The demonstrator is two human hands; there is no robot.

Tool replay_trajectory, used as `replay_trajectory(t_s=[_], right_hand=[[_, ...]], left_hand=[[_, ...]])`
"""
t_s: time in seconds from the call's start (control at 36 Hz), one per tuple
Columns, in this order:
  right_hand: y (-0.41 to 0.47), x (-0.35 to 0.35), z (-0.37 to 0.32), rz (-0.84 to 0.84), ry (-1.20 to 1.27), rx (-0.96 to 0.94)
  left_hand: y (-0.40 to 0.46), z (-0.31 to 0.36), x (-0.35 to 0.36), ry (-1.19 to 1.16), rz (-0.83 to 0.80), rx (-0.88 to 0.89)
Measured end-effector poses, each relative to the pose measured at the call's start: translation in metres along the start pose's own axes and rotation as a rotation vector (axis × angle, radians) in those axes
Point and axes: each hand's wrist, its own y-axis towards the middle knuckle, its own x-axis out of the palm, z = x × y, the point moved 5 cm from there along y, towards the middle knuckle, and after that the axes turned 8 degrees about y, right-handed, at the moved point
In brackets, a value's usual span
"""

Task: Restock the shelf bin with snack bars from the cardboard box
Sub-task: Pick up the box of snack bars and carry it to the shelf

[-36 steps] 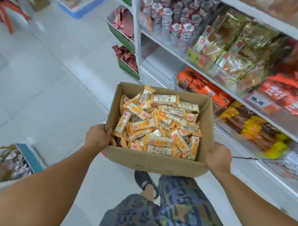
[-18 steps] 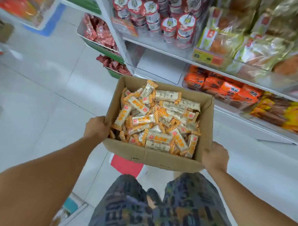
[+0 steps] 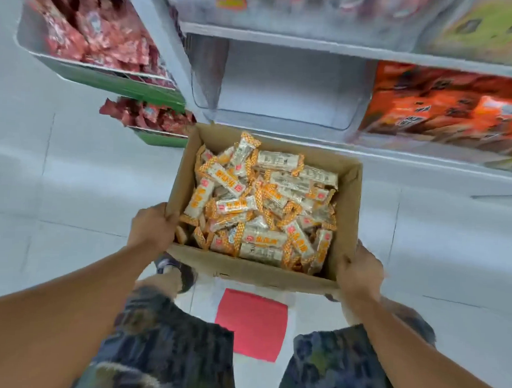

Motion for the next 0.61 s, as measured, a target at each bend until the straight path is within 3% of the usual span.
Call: replay_trajectory(t_s=[0.25,0.42,0.56,0.61], right_hand=[[0.088,0.124,0.035,0.104,0.089,0.145],[0.148,0.179,0.061,0.045,-0.079,0.066],[0.169,0.197,0.063,-0.100,-0.056,0.118],[0.181,0.186,0.041,-0.065,0.051,0.073]], left_hand=[[0.121,-0.008,0.133,-0.010,0.001,0.039],[0.170,-0.003,0.207,-0.054,-0.024,-0.015],[0.167,0.022,0.218,-0.124,-0.015,-0.085],[0.169,0.053,0.202,-0.201,0.070,-0.013]])
